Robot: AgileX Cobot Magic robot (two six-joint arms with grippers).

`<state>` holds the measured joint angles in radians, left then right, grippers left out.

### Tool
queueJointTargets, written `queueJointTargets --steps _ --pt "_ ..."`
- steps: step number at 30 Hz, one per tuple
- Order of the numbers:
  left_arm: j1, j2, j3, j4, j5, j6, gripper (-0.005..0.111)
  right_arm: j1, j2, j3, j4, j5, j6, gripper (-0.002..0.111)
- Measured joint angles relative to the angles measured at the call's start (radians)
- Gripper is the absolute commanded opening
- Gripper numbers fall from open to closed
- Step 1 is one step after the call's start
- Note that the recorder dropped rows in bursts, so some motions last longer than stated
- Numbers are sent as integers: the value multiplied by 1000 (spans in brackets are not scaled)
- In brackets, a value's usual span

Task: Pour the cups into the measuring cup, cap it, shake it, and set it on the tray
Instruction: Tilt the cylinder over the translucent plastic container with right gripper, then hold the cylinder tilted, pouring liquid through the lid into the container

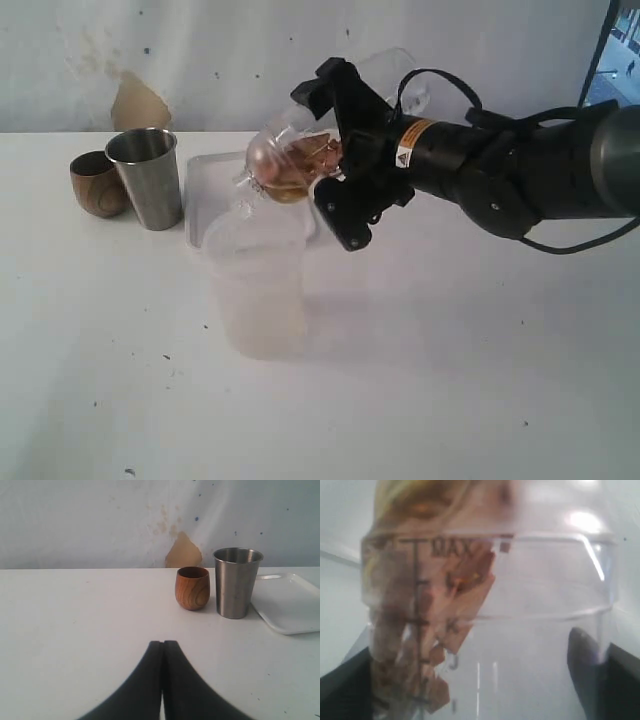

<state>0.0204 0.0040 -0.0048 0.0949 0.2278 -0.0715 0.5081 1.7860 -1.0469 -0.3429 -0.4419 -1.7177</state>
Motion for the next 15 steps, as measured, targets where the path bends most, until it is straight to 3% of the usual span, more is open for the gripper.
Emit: queueJointTargets --steps 5,10,15 --pt "0 0 0 0 0 0 0 0 -14 22 -44 -45 -1 0" --pt "0 0 0 0 0 0 0 0 -103 30 -59 6 345 0" --pt "0 0 0 0 0 0 0 -2 -165 30 -138 60 452 0"
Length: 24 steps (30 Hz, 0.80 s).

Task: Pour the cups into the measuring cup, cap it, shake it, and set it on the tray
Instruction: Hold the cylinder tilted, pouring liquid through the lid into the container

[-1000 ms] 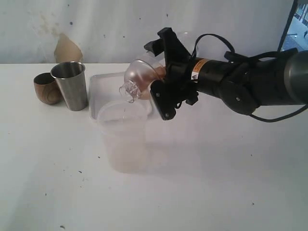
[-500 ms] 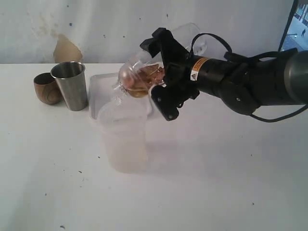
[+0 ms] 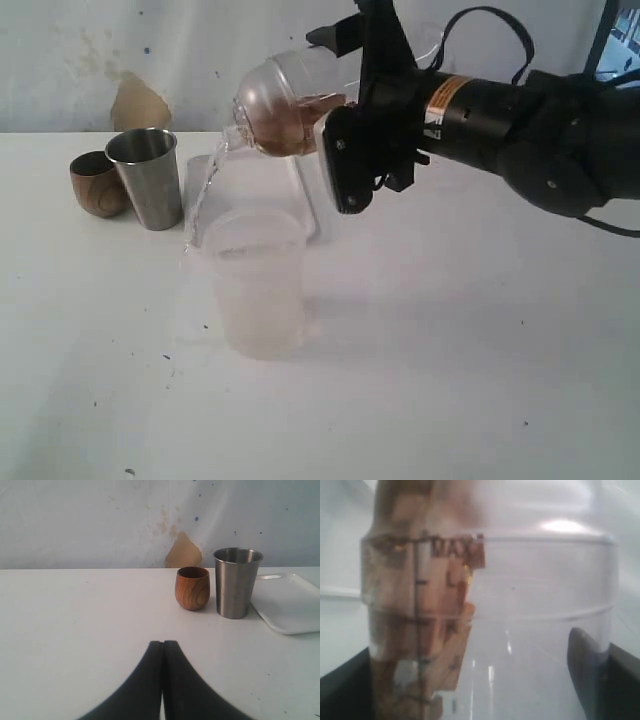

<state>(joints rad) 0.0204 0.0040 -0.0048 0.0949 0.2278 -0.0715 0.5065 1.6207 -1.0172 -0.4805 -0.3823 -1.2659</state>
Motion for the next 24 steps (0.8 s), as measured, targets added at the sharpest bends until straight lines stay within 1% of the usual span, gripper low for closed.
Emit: queueJointTargets --steps 4,13,19,24 --pt "0 0 0 0 0 0 0 -1 -5 0 -36 60 -2 0" --pt "0 0 0 0 0 0 0 -1 -17 2 -42 232 -128 0" --pt "0 0 0 0 0 0 0 -1 -60 1 -42 256 -165 0" --pt "0 0 0 0 0 0 0 -1 -59 1 -42 272 -237 0"
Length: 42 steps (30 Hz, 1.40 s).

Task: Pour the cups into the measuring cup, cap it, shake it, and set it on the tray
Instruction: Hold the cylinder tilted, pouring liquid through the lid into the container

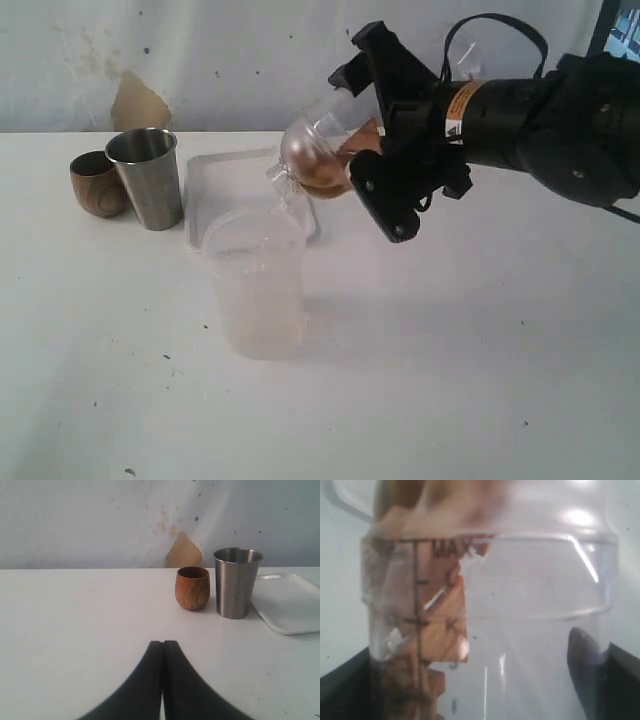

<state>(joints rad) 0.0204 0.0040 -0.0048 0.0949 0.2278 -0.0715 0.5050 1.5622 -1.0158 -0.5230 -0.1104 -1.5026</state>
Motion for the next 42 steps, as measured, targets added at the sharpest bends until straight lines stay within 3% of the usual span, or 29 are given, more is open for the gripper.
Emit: queueJointTargets --steps 42 --pt "0 0 0 0 0 0 0 0 15 0 0 -147 -270 0"
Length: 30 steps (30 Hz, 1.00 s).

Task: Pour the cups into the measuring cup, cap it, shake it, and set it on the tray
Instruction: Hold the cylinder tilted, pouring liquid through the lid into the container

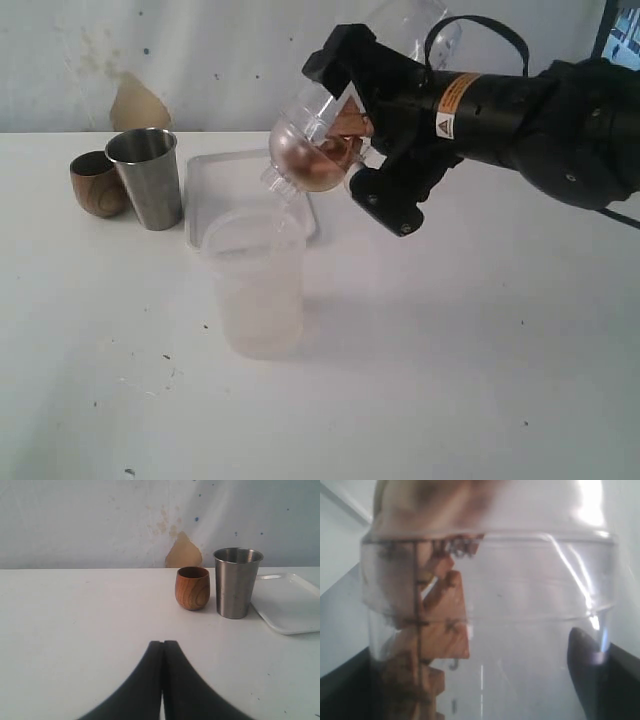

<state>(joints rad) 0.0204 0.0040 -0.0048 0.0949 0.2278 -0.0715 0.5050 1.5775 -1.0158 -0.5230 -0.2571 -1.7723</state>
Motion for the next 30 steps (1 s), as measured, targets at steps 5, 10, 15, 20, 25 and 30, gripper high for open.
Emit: queueJointTargets --steps 5,10,15,20,25,30 --pt "0 0 0 0 0 0 0 0 0 0 0 -20 -27 0" --pt "0 0 0 0 0 0 0 0 0 0 0 -26 -45 0" --pt "0 0 0 0 0 0 0 0 2 0 0 -27 -56 0" --pt "0 0 0 0 0 0 0 0 2 0 -8 -28 -56 0" --pt "0 0 0 0 0 0 0 0 2 0 -8 -30 -56 0" --pt "0 0 0 0 0 0 0 0 2 0 -8 -41 -54 0"
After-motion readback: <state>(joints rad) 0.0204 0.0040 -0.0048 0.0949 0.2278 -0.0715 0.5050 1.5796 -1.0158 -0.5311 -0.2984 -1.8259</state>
